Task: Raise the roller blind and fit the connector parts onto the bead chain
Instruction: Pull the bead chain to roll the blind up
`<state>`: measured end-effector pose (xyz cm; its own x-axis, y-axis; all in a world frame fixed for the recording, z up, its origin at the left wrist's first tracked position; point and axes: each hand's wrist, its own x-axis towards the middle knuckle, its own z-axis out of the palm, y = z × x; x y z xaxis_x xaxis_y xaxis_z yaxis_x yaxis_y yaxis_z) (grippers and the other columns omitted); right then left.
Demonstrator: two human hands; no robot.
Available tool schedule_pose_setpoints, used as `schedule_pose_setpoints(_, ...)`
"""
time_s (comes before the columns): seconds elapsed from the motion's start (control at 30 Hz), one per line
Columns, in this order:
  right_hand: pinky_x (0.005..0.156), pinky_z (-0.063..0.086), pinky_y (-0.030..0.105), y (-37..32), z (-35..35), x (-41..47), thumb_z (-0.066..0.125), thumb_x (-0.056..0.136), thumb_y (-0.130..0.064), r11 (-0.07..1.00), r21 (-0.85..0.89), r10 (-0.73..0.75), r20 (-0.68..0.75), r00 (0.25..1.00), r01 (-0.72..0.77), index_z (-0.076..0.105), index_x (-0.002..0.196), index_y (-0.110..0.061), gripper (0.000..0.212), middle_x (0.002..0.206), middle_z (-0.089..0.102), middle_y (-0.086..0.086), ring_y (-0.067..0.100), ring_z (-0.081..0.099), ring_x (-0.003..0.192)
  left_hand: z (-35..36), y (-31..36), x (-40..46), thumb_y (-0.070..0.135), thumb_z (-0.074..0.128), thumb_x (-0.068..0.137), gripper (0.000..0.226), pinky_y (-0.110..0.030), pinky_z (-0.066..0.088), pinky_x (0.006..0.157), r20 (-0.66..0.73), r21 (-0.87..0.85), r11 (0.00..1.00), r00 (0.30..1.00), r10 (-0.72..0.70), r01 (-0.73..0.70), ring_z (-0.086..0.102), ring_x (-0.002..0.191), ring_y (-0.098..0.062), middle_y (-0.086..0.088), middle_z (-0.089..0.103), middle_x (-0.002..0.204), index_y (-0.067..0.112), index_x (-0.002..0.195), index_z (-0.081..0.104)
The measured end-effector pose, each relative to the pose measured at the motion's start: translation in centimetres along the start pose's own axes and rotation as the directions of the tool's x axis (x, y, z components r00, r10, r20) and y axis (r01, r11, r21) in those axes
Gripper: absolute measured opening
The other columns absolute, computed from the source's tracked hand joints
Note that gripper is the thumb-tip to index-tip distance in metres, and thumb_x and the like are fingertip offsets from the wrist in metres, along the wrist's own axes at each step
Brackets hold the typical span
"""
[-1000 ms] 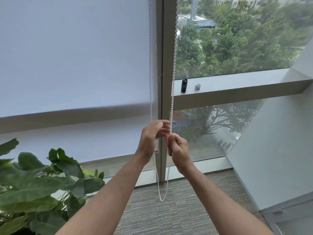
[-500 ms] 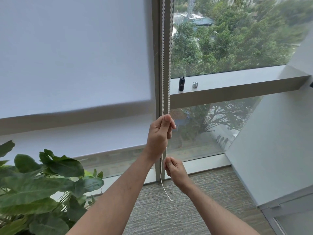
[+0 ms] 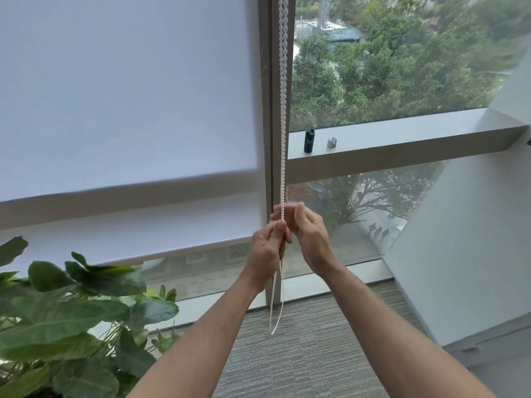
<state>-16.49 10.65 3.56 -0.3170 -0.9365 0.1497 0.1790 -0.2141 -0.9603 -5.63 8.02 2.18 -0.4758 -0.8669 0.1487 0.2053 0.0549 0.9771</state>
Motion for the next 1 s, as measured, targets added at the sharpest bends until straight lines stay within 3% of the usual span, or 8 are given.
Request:
schedule_pose_setpoints(0.1,0.067,0.054,0.031,-3.2,1.9,0.7,0.034,0.104,-0.035,0.991,0.104,-0.096,0.085,0.992,0.087,0.071,0.103,-0.012,0.043,0.084,0.067,0.012,0.024,0.063,0.072,0.2,-0.6,-0.1,0.028,0.044,0.103,0.04,-0.026,0.023,0.042,-0.022,0.035,0.999,1.0,-0.021,0.022,0.029,0.041,-0.009,0.001,0.035,0.048,0.023,0.066,0.057)
schedule_pose_setpoints(0.23,0.039,0.023,0.019,-4.8,3.8,1.2,0.038,0.102,-0.032,0.984,0.114,-0.144,0.048,0.988,0.138,0.061,0.078,-0.013,0.039,0.054,0.037,-0.006,0.005,0.027,0.043,0.6,-0.7,-0.2,0.02,0.042,0.103,0.045,-0.03,0.02,0.043,-0.017,0.013,0.999,0.999,-0.037,0.037,0.027,0.041,-0.01,0.004,0.035,0.046,0.027,0.062,0.056)
schedule_pose_setpoints(0.37,0.039,0.015,0.023,-4.3,3.9,0.9,0.041,0.1,-0.033,0.986,0.071,-0.151,-0.022,0.988,0.153,0.051,0.066,-0.015,0.04,0.048,0.029,-0.008,0.006,0.021,0.041,0.9,-1.1,-0.4,0.009,0.038,0.105,0.038,-0.025,0.021,0.043,-0.009,0.007,0.998,0.998,-0.066,0.066,0.028,0.041,-0.005,0.001,0.033,0.049,0.011,0.069,0.048)
schedule_pose_setpoints(0.57,0.037,0.019,0.021,-1.5,2.8,-0.7,0.043,0.099,-0.033,0.993,-0.022,-0.119,-0.041,0.992,0.118,0.05,0.062,-0.014,0.041,0.048,0.032,-0.004,0.005,0.025,0.039,-0.4,-3.2,-2.0,0.022,0.047,0.101,0.038,-0.016,0.026,0.045,0.108,0.05,0.986,0.98,-0.165,0.16,0.031,0.045,-0.003,0.014,0.042,0.048,0.015,0.065,0.053)
schedule_pose_setpoints(0.73,0.043,0.028,0.015,2.3,1.8,-2.4,0.043,0.098,-0.031,0.993,-0.112,-0.035,-0.067,0.997,0.027,0.05,0.061,-0.014,0.042,0.047,0.04,-0.014,0.003,0.032,0.043,-2.8,-4.3,-2.0,0.033,0.048,0.089,0.04,-0.036,0.049,0.07,0.199,0.241,0.954,0.953,-0.228,0.177,0.059,0.07,-0.02,-0.008,0.067,0.072,0.001,0.075,0.067)
schedule_pose_setpoints(0.8,0.045,0.029,0.013,3.7,1.4,-3.0,0.043,0.098,-0.03,0.992,-0.124,0.004,-0.065,0.998,-0.012,0.05,0.06,-0.017,0.041,0.047,0.041,-0.015,0.0,0.033,0.044,-3.6,-3.5,-1.2,0.023,0.043,0.083,0.036,-0.047,0.052,0.083,0.146,0.248,0.955,0.968,-0.204,0.164,0.066,0.088,-0.03,-0.015,0.074,0.088,0.009,0.088,0.075)
schedule_pose_setpoints(0.9,0.047,0.03,0.011,5.8,0.7,-3.9,0.043,0.1,-0.028,0.984,-0.161,0.062,-0.07,0.996,-0.073,0.053,0.056,-0.025,0.045,0.047,0.043,-0.016,-0.003,0.034,0.046,-3.3,-0.3,0.0,0.025,0.047,0.082,0.034,-0.037,0.054,0.085,0.017,0.122,0.987,0.994,-0.111,0.108,0.066,0.098,-0.03,-0.008,0.075,0.097,0.031,0.093,0.078)
schedule_pose_setpoints(1.0,0.047,0.029,0.011,7.4,0.4,-4.4,0.043,0.103,-0.026,0.976,-0.186,0.102,-0.066,0.993,-0.112,0.053,0.057,-0.026,0.047,0.048,0.043,-0.016,-0.002,0.034,0.046,-1.6,3.3,1.0,0.039,0.05,0.093,0.031,-0.035,0.055,0.082,0.09,0.035,0.998,0.995,0.044,-0.048,0.068,0.095,-0.026,-0.007,0.073,0.098,0.025,0.109,0.073)
